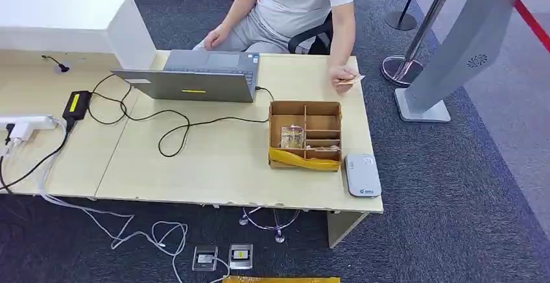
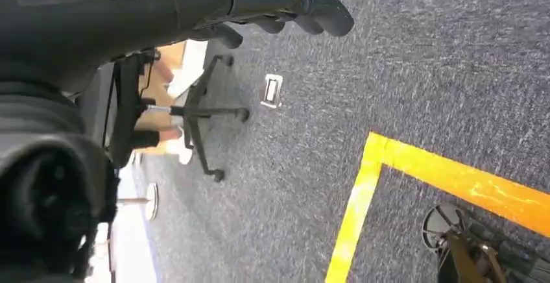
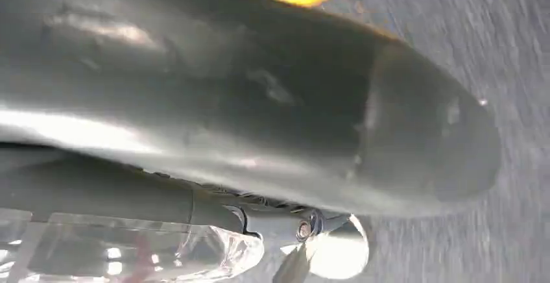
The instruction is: Pass the card to the sensor for recognition and then transmit it.
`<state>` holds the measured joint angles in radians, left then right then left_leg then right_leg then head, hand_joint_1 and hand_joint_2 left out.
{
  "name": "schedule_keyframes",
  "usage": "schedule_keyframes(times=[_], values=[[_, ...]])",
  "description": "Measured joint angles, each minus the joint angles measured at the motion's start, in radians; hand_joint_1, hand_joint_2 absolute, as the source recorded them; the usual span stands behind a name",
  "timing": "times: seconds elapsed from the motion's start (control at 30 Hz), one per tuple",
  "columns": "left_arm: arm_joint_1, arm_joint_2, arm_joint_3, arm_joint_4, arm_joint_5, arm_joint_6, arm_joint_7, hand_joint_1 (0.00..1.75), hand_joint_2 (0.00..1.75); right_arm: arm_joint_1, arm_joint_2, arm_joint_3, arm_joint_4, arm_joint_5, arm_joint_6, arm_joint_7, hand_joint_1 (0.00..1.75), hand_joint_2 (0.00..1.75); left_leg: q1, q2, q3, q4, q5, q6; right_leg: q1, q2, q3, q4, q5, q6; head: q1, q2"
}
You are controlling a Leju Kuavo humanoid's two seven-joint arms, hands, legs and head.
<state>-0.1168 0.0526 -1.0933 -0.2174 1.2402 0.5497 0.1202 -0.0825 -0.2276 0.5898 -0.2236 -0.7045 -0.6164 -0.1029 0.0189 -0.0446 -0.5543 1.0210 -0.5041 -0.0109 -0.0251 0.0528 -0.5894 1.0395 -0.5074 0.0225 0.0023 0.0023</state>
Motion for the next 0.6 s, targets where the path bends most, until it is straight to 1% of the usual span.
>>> schedule_keyframes(times=[0.07, 0.17, 0.2, 0.3, 0.33, 0.37, 0.4, 0.43, 0.47, 0.5, 0.53, 0.57, 0.6], values=[[0.000, 0.001, 0.000, 0.000, -0.002, -0.010, -0.008, 0.00, 0.00, -0.001, -0.048, -0.020, 0.000, -0.035, 0.000, -0.047, 0.00, 0.00, -0.001, 0.000, 0.000, 0.000, 0.000, 0.000, -0.001, 0.000, 0.000, 0.000, 0.000, 0.000, 0.000, 0.000], [0.000, 0.005, 0.000, 0.000, -0.005, -0.019, -0.015, 0.00, 0.00, -0.002, -0.130, -0.064, 0.000, -0.087, -0.002, -0.145, 0.00, 0.00, -0.001, 0.000, 0.000, 0.000, -0.001, 0.001, -0.001, 0.000, 0.000, 0.000, 0.000, 0.001, 0.000, 0.000], [0.000, 0.006, 0.000, 0.000, -0.006, -0.022, -0.016, 0.00, 0.00, -0.003, -0.153, -0.078, -0.002, -0.096, -0.002, -0.163, 0.00, 1.75, -0.002, 0.000, 0.000, 0.000, -0.001, 0.001, -0.002, 0.000, 0.000, 0.000, 0.000, 0.001, 0.000, 0.000], [0.000, 0.007, 0.000, 0.000, -0.016, -0.035, -0.016, 0.00, 0.00, -0.003, -0.221, -0.123, -0.029, -0.101, -0.010, -0.173, 0.00, 1.75, -0.002, 0.000, 0.000, 0.000, -0.001, 0.001, -0.002, 0.000, 0.000, 0.000, 0.000, 0.001, 0.000, 0.000], [0.000, 0.008, 0.000, 0.000, -0.019, -0.039, -0.016, 0.00, 0.00, -0.003, -0.244, -0.142, -0.047, -0.089, -0.016, -0.153, 0.00, 1.75, -0.002, 0.000, -0.001, 0.000, -0.001, 0.001, -0.002, 0.000, 0.001, 0.000, 0.000, 0.001, 0.000, 0.000], [0.000, 0.008, 0.000, 0.000, -0.022, -0.041, -0.016, 0.00, 0.00, -0.004, -0.271, -0.161, -0.071, -0.067, -0.018, -0.116, 0.00, 1.75, -0.002, 0.000, -0.002, 0.000, -0.001, 0.001, -0.002, 0.000, 0.001, 0.000, 0.001, 0.001, 0.000, 0.000], [0.000, 0.009, 0.000, 0.000, -0.023, -0.045, -0.016, 0.00, 0.00, -0.005, -0.302, -0.179, -0.099, -0.012, -0.019, -0.056, 0.00, 1.75, -0.002, 0.000, -0.002, 0.000, -0.001, 0.001, -0.002, 0.000, 0.001, 0.000, 0.001, 0.001, -0.001, 0.000], [-0.001, 0.009, 0.000, 0.000, -0.024, -0.047, -0.016, 0.00, 0.00, -0.004, -0.331, -0.203, -0.136, 0.089, -0.019, 0.042, 0.00, 1.75, -0.002, 0.000, -0.002, 0.000, 0.000, 0.002, -0.002, 0.000, 0.002, 0.000, 0.001, 0.001, 0.000, 0.000], [-0.001, 0.009, -0.001, 0.000, -0.024, -0.048, -0.016, 0.00, 0.00, 0.002, -0.362, -0.243, -0.191, 0.247, -0.019, 0.182, 0.00, 1.75, -0.002, 0.000, -0.002, 0.000, 0.000, 0.003, -0.002, -0.001, 0.002, 0.000, 0.001, 0.001, 0.000, 0.000], [-0.001, 0.009, -0.001, 0.000, -0.025, -0.049, -0.019, 0.00, 0.00, 0.011, -0.385, -0.286, -0.255, 0.393, -0.020, 0.296, 0.00, 1.75, -0.002, -0.001, -0.002, 0.000, 0.000, 0.003, -0.002, -0.001, 0.002, 0.000, 0.001, 0.002, 0.001, 0.000], [-0.001, 0.009, -0.001, 0.000, -0.026, -0.050, -0.024, 0.00, 0.00, 0.016, -0.406, -0.331, -0.328, 0.510, -0.020, 0.379, 0.00, 1.75, -0.002, 0.000, -0.003, 0.000, 0.000, 0.003, -0.002, -0.001, 0.003, 0.000, 0.001, 0.002, 0.000, 0.000], [-0.001, 0.009, -0.001, 0.000, -0.026, -0.051, -0.027, 0.00, 0.00, 0.016, -0.422, -0.373, -0.407, 0.598, -0.021, 0.446, 0.00, 1.75, -0.002, 0.000, -0.002, 0.000, 0.001, 0.003, -0.002, 0.000, 0.002, 0.000, 0.001, 0.002, 0.000, 0.000], [-0.002, 0.010, -0.001, 0.000, -0.026, -0.052, -0.028, 0.00, 0.00, 0.011, -0.435, -0.398, -0.462, 0.649, -0.021, 0.488, 0.00, 1.75, -0.002, 0.001, -0.001, 0.000, 0.001, 0.003, -0.002, 0.000, 0.002, 0.000, 0.002, 0.002, -0.002, 0.000]])
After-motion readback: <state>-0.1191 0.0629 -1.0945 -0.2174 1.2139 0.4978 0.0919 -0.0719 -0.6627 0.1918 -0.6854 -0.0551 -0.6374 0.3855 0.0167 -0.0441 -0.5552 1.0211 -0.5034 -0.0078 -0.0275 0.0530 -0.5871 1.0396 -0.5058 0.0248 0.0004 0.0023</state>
